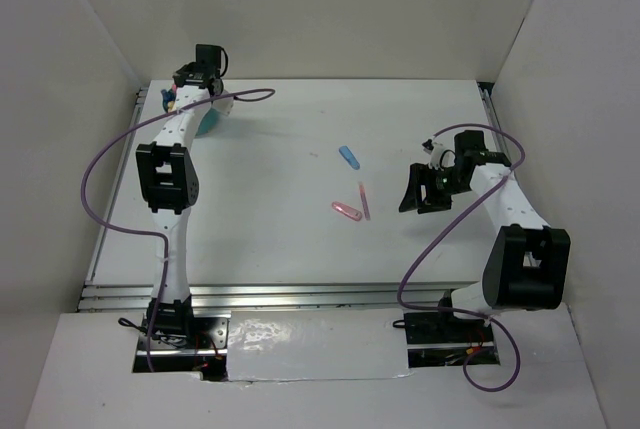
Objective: Sort the stationery into containers
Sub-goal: Place the pen in the storage box.
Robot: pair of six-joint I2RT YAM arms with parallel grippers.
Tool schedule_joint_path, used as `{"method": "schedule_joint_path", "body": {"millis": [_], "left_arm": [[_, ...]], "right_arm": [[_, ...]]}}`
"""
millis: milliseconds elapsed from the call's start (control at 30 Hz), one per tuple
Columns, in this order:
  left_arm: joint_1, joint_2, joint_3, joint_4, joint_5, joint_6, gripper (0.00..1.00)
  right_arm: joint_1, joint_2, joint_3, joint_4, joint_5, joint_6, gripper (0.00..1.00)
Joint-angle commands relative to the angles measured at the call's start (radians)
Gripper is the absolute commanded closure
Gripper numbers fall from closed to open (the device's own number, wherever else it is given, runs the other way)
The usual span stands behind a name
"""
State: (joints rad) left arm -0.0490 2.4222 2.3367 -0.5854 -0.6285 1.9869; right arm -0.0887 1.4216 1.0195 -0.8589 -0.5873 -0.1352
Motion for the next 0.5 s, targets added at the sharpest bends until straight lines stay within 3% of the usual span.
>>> {"method": "schedule_joint_path", "body": {"millis": [0,167,467], "left_arm": [[0.003,0.015,0.004,0.058,-0.039,0.311,0.93],[-0.009,0.005,-0.022,0.087,-0.042,0.323,0.79],[-0.026,-0.005,-0.043,0.108,-0.06,0.351,0.71]], "right_arm": [[-0.008,-0.015,-0.01,0.044,-0.006,0.002,0.3],[-0.009,-0.01,-0.01,0.044,-0.008,0.0,0.3],[-0.016,-0.023,-0.019,0.047,-0.009,-0.003,0.3]]}}
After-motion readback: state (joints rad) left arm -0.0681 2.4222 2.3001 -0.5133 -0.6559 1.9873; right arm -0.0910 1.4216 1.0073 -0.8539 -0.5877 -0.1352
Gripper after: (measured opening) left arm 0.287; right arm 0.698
